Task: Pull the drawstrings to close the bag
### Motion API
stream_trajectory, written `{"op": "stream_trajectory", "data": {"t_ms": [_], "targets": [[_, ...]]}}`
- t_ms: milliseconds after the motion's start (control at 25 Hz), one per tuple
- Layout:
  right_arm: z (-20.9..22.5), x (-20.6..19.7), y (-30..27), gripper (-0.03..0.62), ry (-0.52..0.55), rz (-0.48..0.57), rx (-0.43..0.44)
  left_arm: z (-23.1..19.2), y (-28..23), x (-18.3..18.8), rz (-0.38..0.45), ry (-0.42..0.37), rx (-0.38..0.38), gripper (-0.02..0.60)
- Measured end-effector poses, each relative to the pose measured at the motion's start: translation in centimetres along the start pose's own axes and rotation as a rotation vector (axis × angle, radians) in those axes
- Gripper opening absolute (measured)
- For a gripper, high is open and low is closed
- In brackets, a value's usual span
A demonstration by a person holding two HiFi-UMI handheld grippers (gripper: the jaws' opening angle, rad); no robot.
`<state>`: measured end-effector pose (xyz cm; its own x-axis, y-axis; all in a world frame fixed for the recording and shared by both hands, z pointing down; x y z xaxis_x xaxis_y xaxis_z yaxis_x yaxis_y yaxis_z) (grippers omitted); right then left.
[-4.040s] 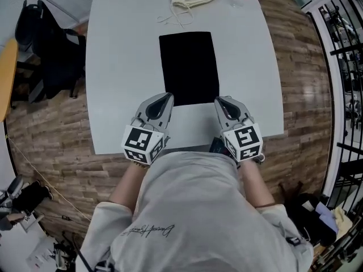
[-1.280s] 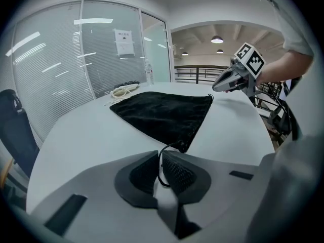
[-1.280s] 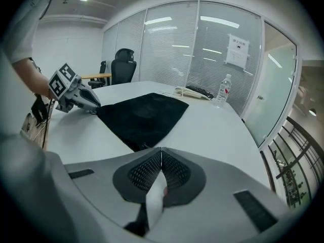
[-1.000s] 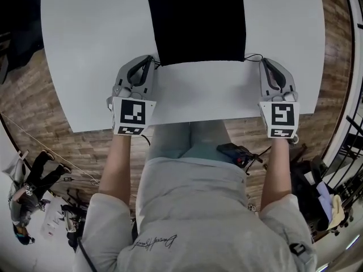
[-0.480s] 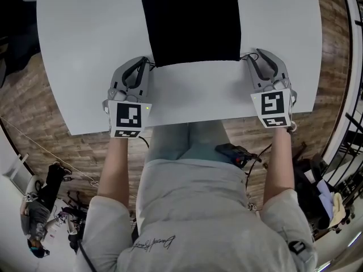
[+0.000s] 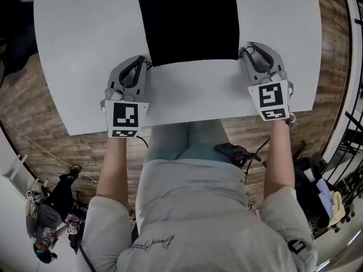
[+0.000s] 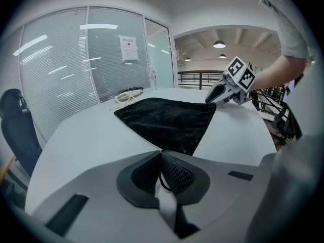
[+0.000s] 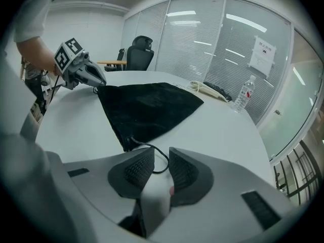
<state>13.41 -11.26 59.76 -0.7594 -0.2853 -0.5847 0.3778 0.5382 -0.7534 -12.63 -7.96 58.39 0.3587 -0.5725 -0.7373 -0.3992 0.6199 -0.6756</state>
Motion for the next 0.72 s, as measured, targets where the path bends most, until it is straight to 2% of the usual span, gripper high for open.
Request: {"op": "stream_trajectory", "data": {"t_ms": [120,360,480,720], "targets": [[-0.4,0.0,0.0,0.070,0.006,0.010,0.005,0.1,0.0,0.1,0.004,0.007,0.000,0.014],[-1.0,0.0,-0.1,0.031,0.019,-0.003,-0.003,0.1,0.0,0.0,0.001,0.013,0.002,0.014],[-0.5,0.2,0.1,0.031,0.019,-0.001,-0.050,0.1,0.1,-0.1,0.002,0.014,0.008,0.014],[1.1,1.1,1.2,0.028,-0.058,0.028,-0.190,-0.2,0.8,-0.1,0.009,0.025,0.027,0.014]]}}
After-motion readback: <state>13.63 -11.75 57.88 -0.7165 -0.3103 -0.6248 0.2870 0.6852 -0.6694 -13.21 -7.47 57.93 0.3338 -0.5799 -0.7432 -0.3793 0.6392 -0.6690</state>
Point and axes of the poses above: the fingertips, and each gripper's own axes: y backward along the fingers, z to its right, x out of its top, the point moved 1 cm from there along y, backward along the fingers, and after that the axes turned 10 degrees about y, right-handed, at the moved point
